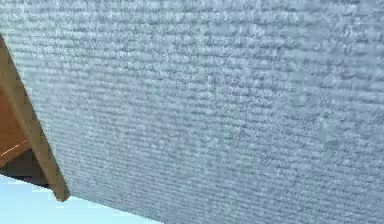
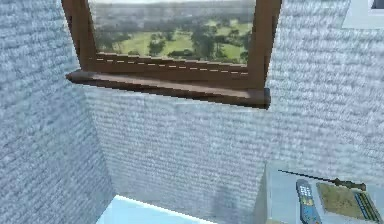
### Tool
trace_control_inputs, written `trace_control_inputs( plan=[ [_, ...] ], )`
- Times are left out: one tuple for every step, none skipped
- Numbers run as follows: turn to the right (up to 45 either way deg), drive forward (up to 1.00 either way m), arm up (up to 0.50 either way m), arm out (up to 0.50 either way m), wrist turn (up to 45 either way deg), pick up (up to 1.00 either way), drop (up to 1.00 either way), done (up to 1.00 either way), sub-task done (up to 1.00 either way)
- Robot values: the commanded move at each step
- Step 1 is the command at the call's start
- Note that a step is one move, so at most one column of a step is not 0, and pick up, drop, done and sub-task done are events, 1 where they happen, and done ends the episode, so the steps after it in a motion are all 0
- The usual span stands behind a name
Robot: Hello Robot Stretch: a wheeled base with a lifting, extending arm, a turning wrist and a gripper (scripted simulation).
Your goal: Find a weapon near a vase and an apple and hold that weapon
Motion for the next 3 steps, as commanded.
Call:
trace_control_inputs(
  plan=[
    [-45.0, 0.00, 0.00, 0.00, 0.0, 0.00, 0.00, 0.00, 0.00],
    [-18.0, 0.00, 0.00, 0.00, 0.0, 0.00, 0.00, 0.00, 0.00],
    [0.0, 1.00, 0.00, 0.00, 0.0, 0.00, 0.00, 0.00, 0.00]
  ],
)
